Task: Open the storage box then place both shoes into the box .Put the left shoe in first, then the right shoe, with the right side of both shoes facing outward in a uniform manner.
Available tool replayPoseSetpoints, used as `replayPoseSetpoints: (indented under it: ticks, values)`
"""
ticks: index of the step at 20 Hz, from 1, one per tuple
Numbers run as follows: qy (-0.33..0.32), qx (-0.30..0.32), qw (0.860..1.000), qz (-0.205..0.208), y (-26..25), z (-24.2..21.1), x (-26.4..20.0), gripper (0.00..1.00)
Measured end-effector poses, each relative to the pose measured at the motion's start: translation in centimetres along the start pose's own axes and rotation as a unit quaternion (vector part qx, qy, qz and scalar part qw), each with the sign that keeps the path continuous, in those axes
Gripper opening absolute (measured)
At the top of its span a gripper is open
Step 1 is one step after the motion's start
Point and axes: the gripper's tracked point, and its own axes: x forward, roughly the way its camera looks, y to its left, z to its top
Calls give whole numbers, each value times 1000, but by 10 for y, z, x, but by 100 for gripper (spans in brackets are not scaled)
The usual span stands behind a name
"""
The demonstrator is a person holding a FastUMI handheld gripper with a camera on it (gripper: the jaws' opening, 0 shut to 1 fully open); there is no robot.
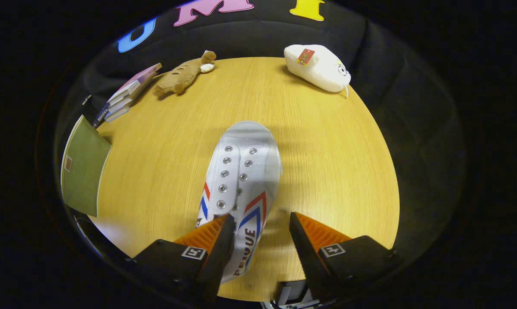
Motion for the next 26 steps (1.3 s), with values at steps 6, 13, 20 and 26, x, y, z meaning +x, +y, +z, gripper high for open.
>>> replayPoseSetpoints:
  ticks: [6,13,20,26]
  values:
    - [12,45,999,21,5,-1,3,41]
    - [9,58,998,-9,-2,0,1,15]
    - [0,127,992,7,5,3,-15,7]
    - [-29,139,989,36,64,18,-81,7]
